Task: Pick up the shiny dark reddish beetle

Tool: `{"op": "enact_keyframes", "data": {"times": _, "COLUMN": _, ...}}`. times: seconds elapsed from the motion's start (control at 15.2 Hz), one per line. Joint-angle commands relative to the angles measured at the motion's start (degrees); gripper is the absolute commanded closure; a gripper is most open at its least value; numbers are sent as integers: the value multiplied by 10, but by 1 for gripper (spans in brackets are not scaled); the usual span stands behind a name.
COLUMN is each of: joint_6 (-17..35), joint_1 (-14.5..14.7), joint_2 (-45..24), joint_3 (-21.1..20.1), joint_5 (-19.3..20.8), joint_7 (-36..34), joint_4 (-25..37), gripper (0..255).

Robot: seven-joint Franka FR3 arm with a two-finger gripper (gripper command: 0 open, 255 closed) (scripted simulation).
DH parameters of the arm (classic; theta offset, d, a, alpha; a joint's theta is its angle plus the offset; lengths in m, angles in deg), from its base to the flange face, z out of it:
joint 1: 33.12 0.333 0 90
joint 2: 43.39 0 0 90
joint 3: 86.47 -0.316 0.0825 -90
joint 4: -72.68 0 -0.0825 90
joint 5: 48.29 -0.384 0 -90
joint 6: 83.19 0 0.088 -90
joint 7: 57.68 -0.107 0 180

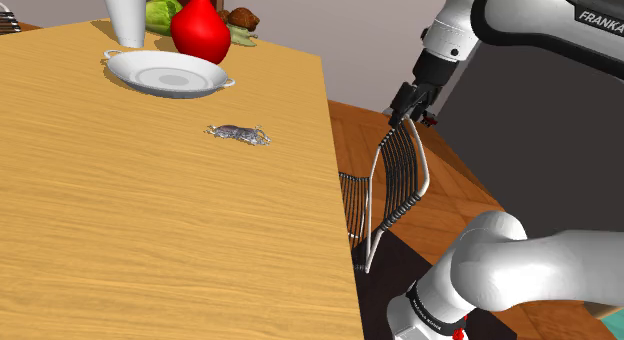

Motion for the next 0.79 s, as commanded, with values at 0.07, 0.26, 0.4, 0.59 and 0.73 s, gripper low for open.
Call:
{"op": "enact_keyframes", "data": {"times": 0.07, "joint_6": 6, "joint_1": 5, "joint_2": -16, "joint_3": -9, "joint_5": -5, "joint_7": -6, "joint_4": 7, "gripper": 0}}
{"op": "enact_keyframes", "data": {"times": 0.26, "joint_6": 24, "joint_1": 20, "joint_2": -64, "joint_3": -36, "joint_5": -17, "joint_7": -23, "joint_4": 29, "gripper": 0}}
{"op": "enact_keyframes", "data": {"times": 0.4, "joint_6": 34, "joint_1": 29, "joint_2": -97, "joint_3": -53, "joint_5": -23, "joint_7": -34, "joint_4": 48, "gripper": 0}}
{"op": "enact_keyframes", "data": {"times": 0.59, "joint_6": 47, "joint_1": 42, "joint_2": -149, "joint_3": -79, "joint_5": -29, "joint_7": -50, "joint_4": 79, "gripper": 0}}
{"op": "enact_keyframes", "data": {"times": 0.73, "joint_6": 54, "joint_1": 49, "joint_2": -185, "joint_3": -96, "joint_5": -31, "joint_7": -61, "joint_4": 102, "gripper": 0}}
